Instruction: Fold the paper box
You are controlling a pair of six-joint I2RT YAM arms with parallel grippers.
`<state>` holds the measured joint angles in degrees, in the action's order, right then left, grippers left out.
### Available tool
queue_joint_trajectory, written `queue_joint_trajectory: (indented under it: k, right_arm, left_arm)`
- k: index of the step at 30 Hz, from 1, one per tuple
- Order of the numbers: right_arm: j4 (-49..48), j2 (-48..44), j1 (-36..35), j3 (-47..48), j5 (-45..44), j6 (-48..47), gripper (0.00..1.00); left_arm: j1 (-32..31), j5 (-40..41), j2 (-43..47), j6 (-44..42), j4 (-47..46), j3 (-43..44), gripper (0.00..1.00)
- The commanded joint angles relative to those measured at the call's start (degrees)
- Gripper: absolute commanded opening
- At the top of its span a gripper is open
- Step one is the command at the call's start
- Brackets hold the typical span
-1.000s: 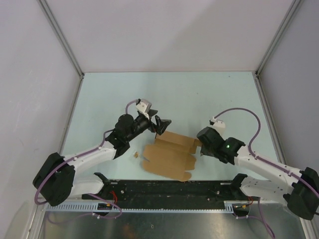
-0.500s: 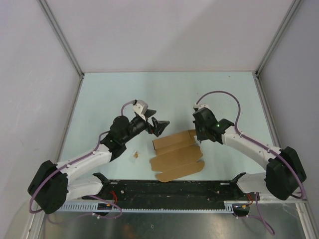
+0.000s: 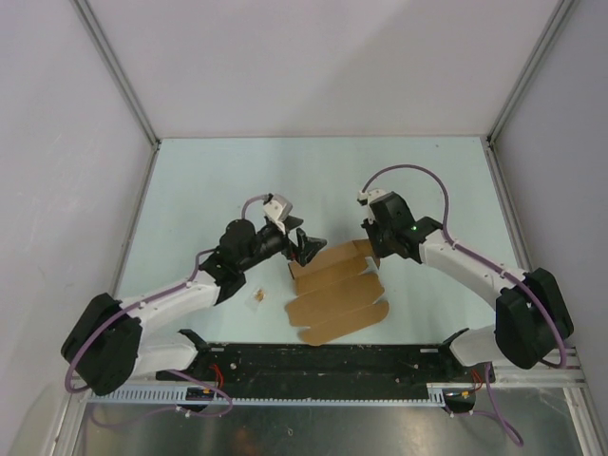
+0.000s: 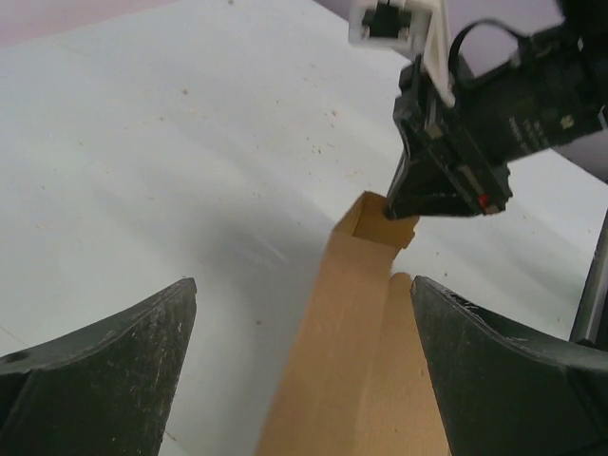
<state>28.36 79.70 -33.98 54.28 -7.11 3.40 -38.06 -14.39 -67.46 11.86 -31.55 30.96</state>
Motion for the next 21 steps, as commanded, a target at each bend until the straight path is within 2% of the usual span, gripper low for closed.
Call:
queue_joint_trajectory:
  k: [1,6,8,21]
  right_arm:
    - [-4.01,0.72,0.67,2.58,5.35,-1.47,0.15]
    - [-3.75,1.51,0.67,2.58,6.23,-0.24,0.3]
    - [-3.14,1.16,0.75,2.58,6.15,0.47,0.33]
    - [-1.29,-2.71,1.72,2.5,10.01,5.3,0.38]
  left_arm:
    - [0.36,-4.94,-3.72,-2.63,0.17,2.26,0.99]
    - [0.36,-10.38,-8.11,-4.03,0.08,4.54,0.95]
    - [0.36,-11.53,-9.09,-4.38,0.09,4.9,0.93]
    - [0.36,-10.83,-16.65,-6.23,0.0,8.15,0.89]
